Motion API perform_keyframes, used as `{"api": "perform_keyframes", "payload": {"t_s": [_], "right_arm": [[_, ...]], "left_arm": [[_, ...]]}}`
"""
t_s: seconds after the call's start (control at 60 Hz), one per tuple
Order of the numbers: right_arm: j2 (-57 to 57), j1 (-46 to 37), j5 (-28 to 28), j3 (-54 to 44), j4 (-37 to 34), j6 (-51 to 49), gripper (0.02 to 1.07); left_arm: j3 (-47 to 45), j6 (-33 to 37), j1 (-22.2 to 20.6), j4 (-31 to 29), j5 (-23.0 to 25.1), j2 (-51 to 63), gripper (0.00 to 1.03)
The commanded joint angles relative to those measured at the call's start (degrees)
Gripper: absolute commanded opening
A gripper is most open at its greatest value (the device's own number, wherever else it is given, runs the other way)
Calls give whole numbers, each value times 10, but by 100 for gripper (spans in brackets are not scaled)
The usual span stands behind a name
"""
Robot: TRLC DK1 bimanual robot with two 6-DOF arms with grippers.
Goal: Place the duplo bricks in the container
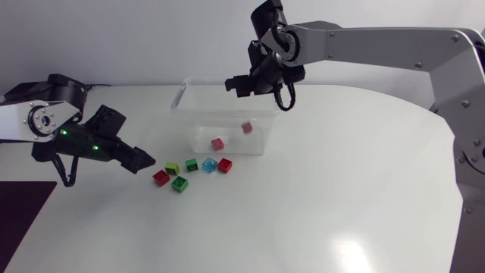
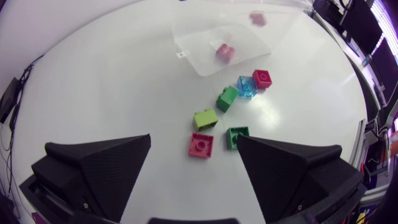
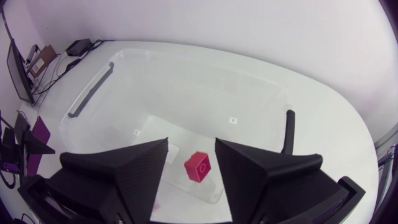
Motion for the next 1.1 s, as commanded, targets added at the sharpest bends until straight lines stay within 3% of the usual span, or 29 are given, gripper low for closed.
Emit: {"api": "perform_keyframes", "payload": {"t_s": [0.0,0.317,0.4,0.483,0.517,0.533,0.733,0.95,1.083], "right_arm": [[-3,-3,5,13,-1,-10,99],[-161,45,-16,-202,35,-38,102],[-179,66,-16,-261,64,-53,102],[-178,79,-17,-298,87,-66,102],[-177,86,-16,-314,105,-70,102],[-176,87,-17,-319,110,-74,102],[-128,107,-19,-349,149,-98,102],[-54,116,-30,-332,158,-110,102],[-15,113,-33,-310,155,-112,102]], "left_arm": [[-13,43,3,14,11,38,96],[-1,76,-24,58,18,180,80],[5,74,-32,72,18,209,70],[15,65,-39,93,18,231,47],[18,60,-40,99,18,233,27],[19,58,-39,103,18,232,22],[21,34,-34,89,21,151,19],[87,10,-20,-24,66,9,19],[138,-31,-22,-47,96,-29,19]]}}
